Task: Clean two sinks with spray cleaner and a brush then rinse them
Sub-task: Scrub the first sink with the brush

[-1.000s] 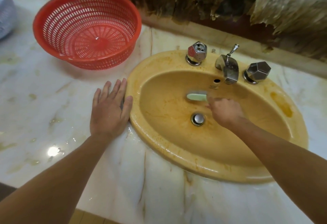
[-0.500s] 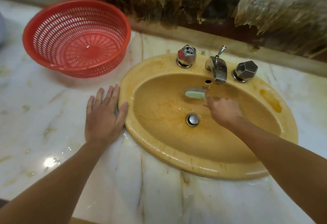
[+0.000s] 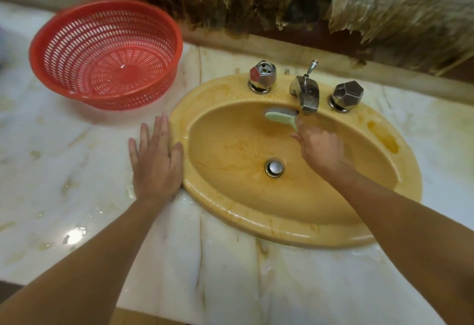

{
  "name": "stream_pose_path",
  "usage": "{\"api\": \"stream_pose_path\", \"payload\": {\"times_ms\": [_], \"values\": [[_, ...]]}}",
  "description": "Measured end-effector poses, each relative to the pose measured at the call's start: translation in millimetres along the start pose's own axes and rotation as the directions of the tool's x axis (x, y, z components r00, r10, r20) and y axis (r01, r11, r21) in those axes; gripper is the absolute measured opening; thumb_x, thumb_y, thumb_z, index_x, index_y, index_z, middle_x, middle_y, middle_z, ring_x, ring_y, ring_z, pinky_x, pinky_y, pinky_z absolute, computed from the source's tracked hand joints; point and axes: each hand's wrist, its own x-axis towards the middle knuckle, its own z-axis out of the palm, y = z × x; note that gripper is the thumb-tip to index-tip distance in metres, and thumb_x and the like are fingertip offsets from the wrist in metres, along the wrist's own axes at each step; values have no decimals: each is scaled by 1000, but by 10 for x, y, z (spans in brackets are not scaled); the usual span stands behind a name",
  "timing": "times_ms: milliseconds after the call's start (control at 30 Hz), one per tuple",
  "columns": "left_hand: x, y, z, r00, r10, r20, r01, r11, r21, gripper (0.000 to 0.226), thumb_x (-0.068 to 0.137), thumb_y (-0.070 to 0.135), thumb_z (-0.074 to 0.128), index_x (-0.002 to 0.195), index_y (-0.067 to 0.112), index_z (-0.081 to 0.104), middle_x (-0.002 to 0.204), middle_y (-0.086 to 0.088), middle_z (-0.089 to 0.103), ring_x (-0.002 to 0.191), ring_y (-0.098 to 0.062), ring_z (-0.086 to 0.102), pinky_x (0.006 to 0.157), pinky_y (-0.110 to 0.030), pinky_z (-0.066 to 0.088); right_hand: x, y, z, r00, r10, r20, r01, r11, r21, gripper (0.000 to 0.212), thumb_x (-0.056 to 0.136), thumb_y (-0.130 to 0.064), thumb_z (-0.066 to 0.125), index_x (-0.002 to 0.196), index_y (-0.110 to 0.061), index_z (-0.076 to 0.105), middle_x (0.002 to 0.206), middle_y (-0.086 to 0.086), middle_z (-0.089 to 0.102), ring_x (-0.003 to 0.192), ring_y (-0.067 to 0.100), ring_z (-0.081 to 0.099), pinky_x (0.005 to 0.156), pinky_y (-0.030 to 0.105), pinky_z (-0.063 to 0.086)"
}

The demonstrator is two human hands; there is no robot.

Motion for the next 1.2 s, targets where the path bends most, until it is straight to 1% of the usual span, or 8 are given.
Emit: {"api": "stream_pose_path", "payload": {"times_ms": [133, 267, 367, 500, 600, 733, 833, 1200], "values": [[-8, -11, 17, 999, 55, 0, -55, 998, 26, 60, 105, 44, 24, 162, 33, 10, 168, 14, 11, 156, -13, 1, 126, -49, -2, -96, 85, 23, 984, 15, 177, 2, 995, -96, 43, 106, -44, 33, 142, -21, 42, 107, 9, 69, 80, 33, 66, 55, 32, 36], [-24, 2, 6, 993, 115, 15, -116, 993, 13, 61, 104, 45, 25, 162, 32, 13, 167, 12, 17, 156, -11, 3, 126, -48, 1, -150, 163, -20, 997, 80, 3, -80, 995, -51, 47, 106, -41, 37, 147, -18, 38, 92, 9, 67, 65, 32, 62, 58, 42, 49], [-26, 16, 7, 993, 116, 13, -116, 993, 4, 63, 103, 45, 28, 162, 31, 13, 166, 5, 24, 156, -10, 6, 126, -47, 0, -181, 189, -9, 975, 37, 218, -2, 988, -157, 48, 107, -44, 31, 150, -23, 34, 102, 10, 68, 80, 32, 66, 57, 35, 40], [-30, 23, 9, 993, 115, 9, -115, 993, 8, 64, 102, 47, 26, 162, 29, 12, 165, -2, 27, 156, -10, 8, 126, -45, 1, -175, 185, -73, 993, 111, 26, -110, 992, -60, 48, 108, -42, 31, 149, -18, 34, 100, 11, 66, 71, 34, 63, 54, 35, 40], [-31, 7, 7, 993, 119, 8, -120, 993, 13, 65, 102, 48, 26, 162, 29, 12, 165, -2, 27, 155, -10, 9, 126, -46, 1, -236, 168, -53, 973, 76, 217, -46, 989, -140, 47, 108, -42, 29, 149, -19, 34, 104, 11, 68, 80, 33, 65, 56, 34, 37], [-25, 10, 9, 992, 126, 5, -126, 992, 15, 66, 101, 48, 25, 162, 28, 12, 165, -3, 28, 155, -12, 12, 126, -46, 1, -273, 254, -84, 987, 156, 32, -154, 986, -58, 49, 107, -44, 30, 149, -18, 34, 99, 11, 67, 67, 31, 59, 52, 33, 38], [-26, 0, 19, 992, 128, 5, -128, 992, 14, 66, 101, 49, 25, 162, 28, 13, 165, -3, 29, 155, -12, 12, 126, -47, 1, -356, 313, -53, 966, 114, 233, -73, 981, -177, 46, 107, -44, 29, 145, -20, 38, 111, 10, 69, 88, 36, 67, 65, 37, 48], [-32, 4, 23, 991, 134, 7, -134, 991, 7, 67, 100, 51, 23, 162, 30, 12, 164, -7, 29, 155, -12, 12, 126, -46, 2, -406, 404, -99, 972, 227, 57, -222, 971, -85, 49, 107, -46, 29, 150, -22, 31, 97, 14, 69, 72, 33, 61, 60, 36, 41]]}}
